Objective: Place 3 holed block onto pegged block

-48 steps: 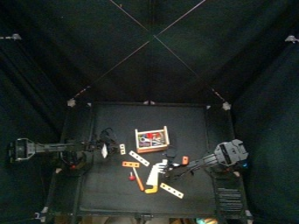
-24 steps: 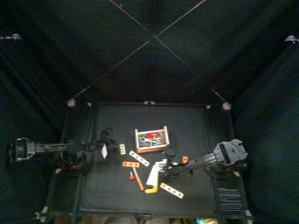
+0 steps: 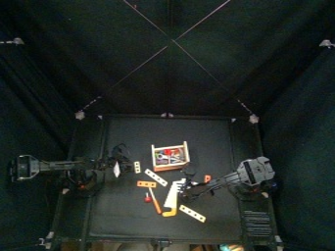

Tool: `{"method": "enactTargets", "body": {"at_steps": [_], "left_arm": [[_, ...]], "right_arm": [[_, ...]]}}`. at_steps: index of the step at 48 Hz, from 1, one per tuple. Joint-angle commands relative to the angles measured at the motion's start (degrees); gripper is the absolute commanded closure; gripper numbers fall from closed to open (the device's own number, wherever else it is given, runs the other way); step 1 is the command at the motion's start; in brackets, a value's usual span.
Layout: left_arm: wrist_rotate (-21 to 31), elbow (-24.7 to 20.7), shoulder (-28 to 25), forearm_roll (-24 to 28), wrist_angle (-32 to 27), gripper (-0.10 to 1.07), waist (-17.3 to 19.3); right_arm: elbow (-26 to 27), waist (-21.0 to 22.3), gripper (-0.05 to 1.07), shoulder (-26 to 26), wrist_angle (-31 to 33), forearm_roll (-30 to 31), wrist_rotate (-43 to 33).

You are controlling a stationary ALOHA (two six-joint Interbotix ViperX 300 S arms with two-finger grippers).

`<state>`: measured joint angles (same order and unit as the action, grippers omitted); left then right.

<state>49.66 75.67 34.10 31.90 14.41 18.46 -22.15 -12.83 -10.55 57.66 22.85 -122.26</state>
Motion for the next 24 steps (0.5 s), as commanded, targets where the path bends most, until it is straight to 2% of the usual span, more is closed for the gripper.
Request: {"method": "enactTargets", "body": {"at_steps": [1, 24], "left_arm": [[-0.1, -0.6, 0.0, 0.1, 0.2, 0.13, -0.1], [-0.1, -0.4, -0.1, 0.1, 0.2, 0.13, -0.1]], "right_arm": [[0.6, 0.2, 0.46, 1.1, 0.1, -0.1, -0.1], [0.5, 0.2, 0.46, 1.8, 1.2, 0.4, -0.1]]}}
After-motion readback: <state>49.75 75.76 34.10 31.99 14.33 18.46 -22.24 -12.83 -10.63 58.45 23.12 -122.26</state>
